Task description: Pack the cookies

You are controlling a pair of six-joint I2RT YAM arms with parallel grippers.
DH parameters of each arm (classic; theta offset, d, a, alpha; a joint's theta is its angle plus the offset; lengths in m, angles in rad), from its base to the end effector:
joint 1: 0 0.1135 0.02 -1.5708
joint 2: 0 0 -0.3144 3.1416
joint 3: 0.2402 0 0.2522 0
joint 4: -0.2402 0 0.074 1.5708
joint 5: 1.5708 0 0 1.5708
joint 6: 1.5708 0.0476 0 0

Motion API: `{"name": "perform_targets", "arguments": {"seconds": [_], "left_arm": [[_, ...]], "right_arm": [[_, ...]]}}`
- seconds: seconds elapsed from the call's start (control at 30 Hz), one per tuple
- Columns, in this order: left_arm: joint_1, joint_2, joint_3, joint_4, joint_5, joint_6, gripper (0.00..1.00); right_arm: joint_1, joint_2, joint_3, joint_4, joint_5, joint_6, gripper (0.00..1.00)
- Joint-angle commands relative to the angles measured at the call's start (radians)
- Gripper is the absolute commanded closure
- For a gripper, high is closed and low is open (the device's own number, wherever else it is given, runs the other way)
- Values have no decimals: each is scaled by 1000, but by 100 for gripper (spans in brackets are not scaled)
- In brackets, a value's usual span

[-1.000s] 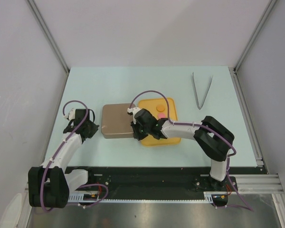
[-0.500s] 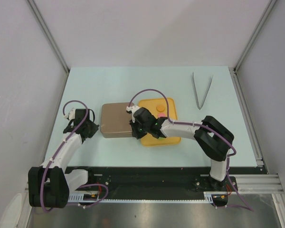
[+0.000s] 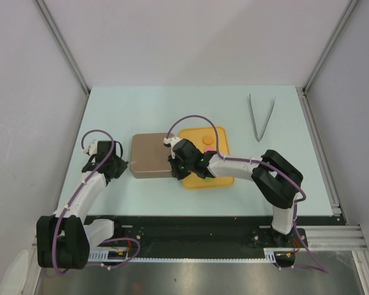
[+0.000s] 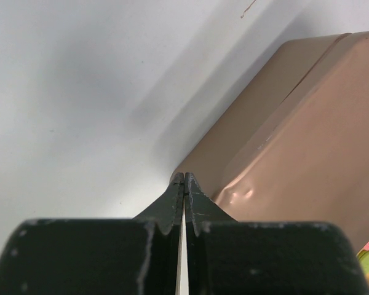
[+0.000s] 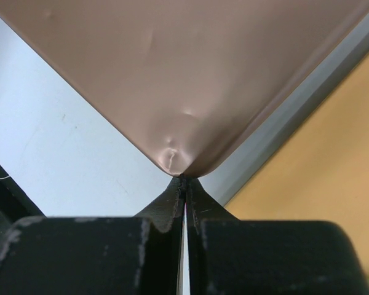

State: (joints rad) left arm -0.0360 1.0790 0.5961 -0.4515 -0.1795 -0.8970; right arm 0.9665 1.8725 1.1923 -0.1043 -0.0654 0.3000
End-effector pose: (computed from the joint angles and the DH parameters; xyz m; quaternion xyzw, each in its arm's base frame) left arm 0.1883 0.0017 0.2328 -0.4203 0.8480 -0.0641 0.3166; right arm 0.2404 0.3536 0.2204 -0.3138 0.8683 0.2509 0.2908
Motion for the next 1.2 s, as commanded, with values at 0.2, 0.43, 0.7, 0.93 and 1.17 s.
{"name": "perform_targets", "arguments": {"seconds": [0.2, 0.43, 0.7, 0.93, 1.17], "left_arm": [[7, -16, 5, 5, -8, 17, 98], [7, -13, 16, -4, -15, 17, 98], [7, -57, 88, -84, -110, 43, 71], [7, -67, 143, -127, -179, 49, 29], [7, 28, 296, -216, -196, 55, 3]], "right_arm": [[31, -125, 39, -38, 10, -25, 100], [-29, -343, 104, -87, 27, -42, 100], [-152, -418, 102, -129, 151, -39, 77], [-152, -450, 98, -175, 231, -64, 62], [-126, -524, 67, -178, 299, -62, 62]]}}
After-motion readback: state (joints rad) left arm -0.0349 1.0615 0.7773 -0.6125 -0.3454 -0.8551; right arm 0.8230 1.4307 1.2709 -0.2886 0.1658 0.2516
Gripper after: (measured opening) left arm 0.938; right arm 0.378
